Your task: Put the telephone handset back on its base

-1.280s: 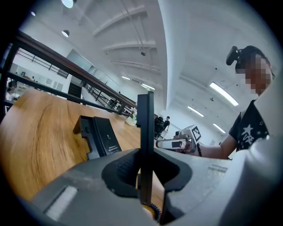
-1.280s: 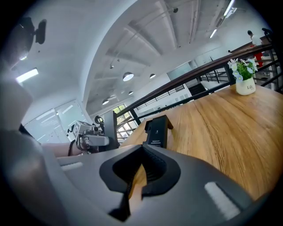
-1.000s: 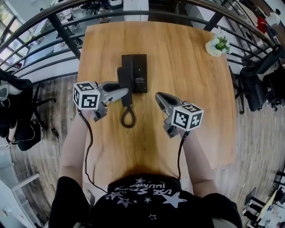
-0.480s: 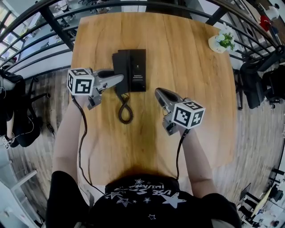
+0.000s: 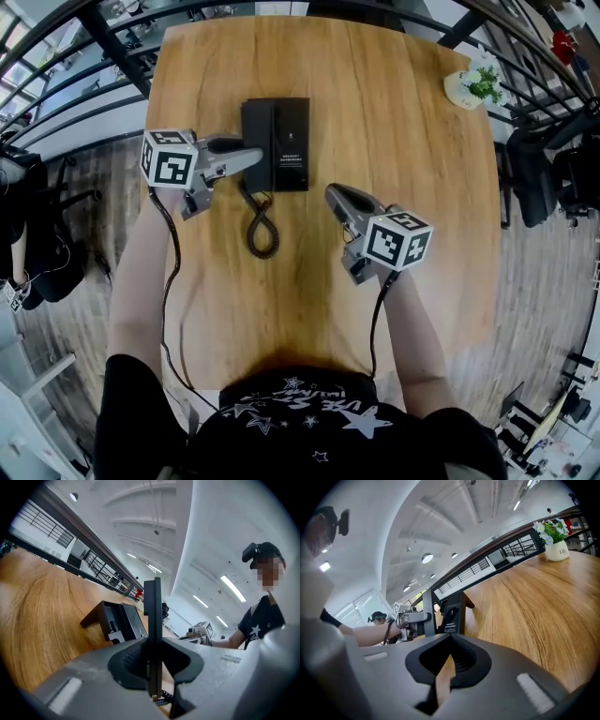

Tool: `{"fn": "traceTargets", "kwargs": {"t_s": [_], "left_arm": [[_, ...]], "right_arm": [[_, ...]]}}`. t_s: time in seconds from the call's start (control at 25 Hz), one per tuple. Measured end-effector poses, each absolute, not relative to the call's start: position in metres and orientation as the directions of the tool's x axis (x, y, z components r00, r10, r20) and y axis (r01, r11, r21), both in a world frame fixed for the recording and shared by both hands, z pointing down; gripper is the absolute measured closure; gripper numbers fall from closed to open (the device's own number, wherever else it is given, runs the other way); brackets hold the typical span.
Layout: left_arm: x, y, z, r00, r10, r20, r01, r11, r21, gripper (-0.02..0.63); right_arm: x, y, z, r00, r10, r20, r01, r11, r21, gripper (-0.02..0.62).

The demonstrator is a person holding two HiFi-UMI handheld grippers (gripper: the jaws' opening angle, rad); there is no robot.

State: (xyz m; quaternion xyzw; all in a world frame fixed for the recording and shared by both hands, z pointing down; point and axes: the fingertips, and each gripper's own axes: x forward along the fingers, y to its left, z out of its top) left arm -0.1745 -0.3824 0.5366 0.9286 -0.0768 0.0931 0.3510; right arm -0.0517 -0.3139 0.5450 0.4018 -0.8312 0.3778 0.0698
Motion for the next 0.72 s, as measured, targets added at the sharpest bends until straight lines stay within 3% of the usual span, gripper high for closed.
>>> {"fn": "traceTargets", "kwargs": {"t_s": [0.52,0.72], "left_arm": [[-0.168,-0.385,0.558,0.957,-0.013,0.289,-0.206,-0.733,0.649,0.507],[-0.169,-0.392,0.57,0.929,-0.03,0.37,-0.28,-0.711,0.645,0.485]], "right_arm": [[-0.049,-0.316,0.555,-0.662,-0.616,0.428,-0.724,0.374,-0.58,0.594],[-0.05,-0.317,0.556,-0.663,-0.616,0.426,-0.721,0.372,-0.584,0.595]]}}
